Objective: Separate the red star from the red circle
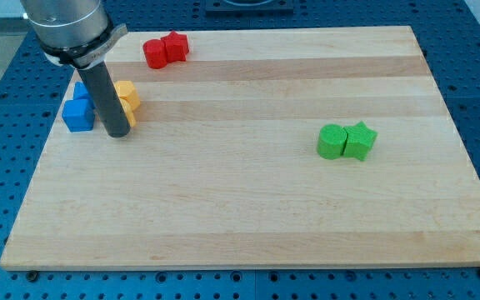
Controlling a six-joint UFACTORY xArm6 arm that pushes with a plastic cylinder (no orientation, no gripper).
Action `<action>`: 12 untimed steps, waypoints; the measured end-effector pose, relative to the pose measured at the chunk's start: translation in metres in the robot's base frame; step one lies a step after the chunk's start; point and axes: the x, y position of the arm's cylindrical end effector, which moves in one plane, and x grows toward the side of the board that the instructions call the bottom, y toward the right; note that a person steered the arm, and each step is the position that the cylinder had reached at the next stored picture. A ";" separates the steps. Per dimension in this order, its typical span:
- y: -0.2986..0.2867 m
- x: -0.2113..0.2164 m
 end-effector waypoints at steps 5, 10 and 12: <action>0.093 -0.023; 0.132 -0.230; 0.086 -0.233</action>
